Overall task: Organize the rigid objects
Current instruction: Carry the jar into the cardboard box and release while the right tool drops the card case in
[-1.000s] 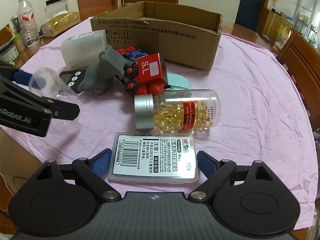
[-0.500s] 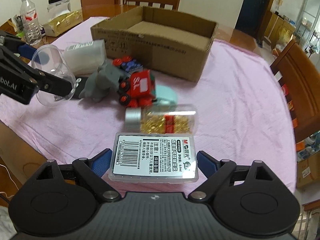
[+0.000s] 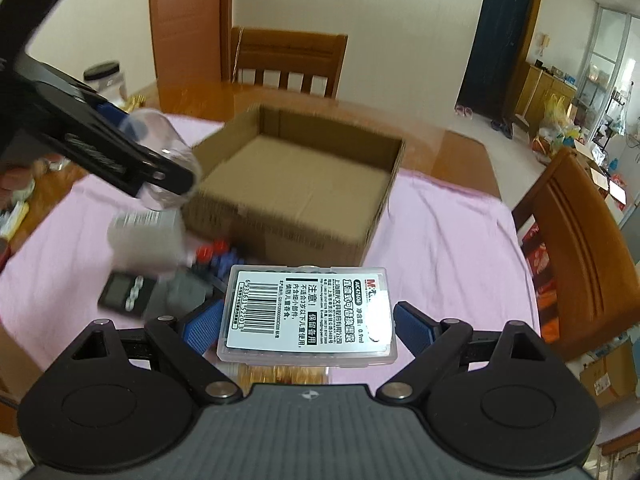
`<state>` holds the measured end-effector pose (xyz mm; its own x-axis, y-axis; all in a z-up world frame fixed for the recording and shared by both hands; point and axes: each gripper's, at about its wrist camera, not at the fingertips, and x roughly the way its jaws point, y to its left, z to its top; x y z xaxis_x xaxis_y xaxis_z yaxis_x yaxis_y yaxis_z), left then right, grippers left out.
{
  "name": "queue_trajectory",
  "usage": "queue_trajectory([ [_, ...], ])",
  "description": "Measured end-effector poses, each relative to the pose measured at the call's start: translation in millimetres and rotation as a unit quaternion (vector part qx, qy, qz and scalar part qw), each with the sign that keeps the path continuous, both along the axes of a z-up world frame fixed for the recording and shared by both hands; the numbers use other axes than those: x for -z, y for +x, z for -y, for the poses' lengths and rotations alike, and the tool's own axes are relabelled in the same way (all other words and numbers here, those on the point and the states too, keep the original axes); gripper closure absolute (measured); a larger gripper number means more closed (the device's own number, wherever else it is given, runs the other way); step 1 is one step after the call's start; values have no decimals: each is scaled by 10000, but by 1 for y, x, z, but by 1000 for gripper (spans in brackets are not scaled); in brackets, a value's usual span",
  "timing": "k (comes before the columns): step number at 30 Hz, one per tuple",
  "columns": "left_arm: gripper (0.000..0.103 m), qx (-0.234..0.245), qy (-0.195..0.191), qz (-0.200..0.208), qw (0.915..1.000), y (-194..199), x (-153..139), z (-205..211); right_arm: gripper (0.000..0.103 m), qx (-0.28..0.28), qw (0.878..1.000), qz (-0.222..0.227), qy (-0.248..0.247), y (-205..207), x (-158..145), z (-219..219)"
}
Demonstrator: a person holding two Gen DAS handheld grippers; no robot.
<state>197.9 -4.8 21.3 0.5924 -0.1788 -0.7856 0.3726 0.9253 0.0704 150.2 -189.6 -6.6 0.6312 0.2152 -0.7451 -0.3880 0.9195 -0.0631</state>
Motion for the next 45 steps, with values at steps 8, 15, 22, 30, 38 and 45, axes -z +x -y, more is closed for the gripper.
queue_trajectory([
  [8, 11, -54, 140, 1, 9999, 91, 13, 2, 10, 331, 9993, 181, 72, 51, -10, -8],
  [15, 4, -376, 93, 275, 9989, 149, 27, -5, 10, 539, 9985, 133, -25, 84, -10, -16],
  [22, 4, -366, -108, 144, 9992, 138, 29, -32, 10, 509, 9986, 75, -119, 117, -6, -28],
  [30, 2, -698, -267, 191, 9970, 97, 18, -79, 10, 376, 9993, -31, -70, 164, 2, -49],
  [38, 2, -1058, -317, 336, 9933, 74, 15, -113, 0, 489, 9987, 67, -147, 206, 6, -70],
  [45, 2, -1134, -323, 386, 9923, 57, 14, -123, 0, 448, 9986, 268, -62, 184, -9, -71],
])
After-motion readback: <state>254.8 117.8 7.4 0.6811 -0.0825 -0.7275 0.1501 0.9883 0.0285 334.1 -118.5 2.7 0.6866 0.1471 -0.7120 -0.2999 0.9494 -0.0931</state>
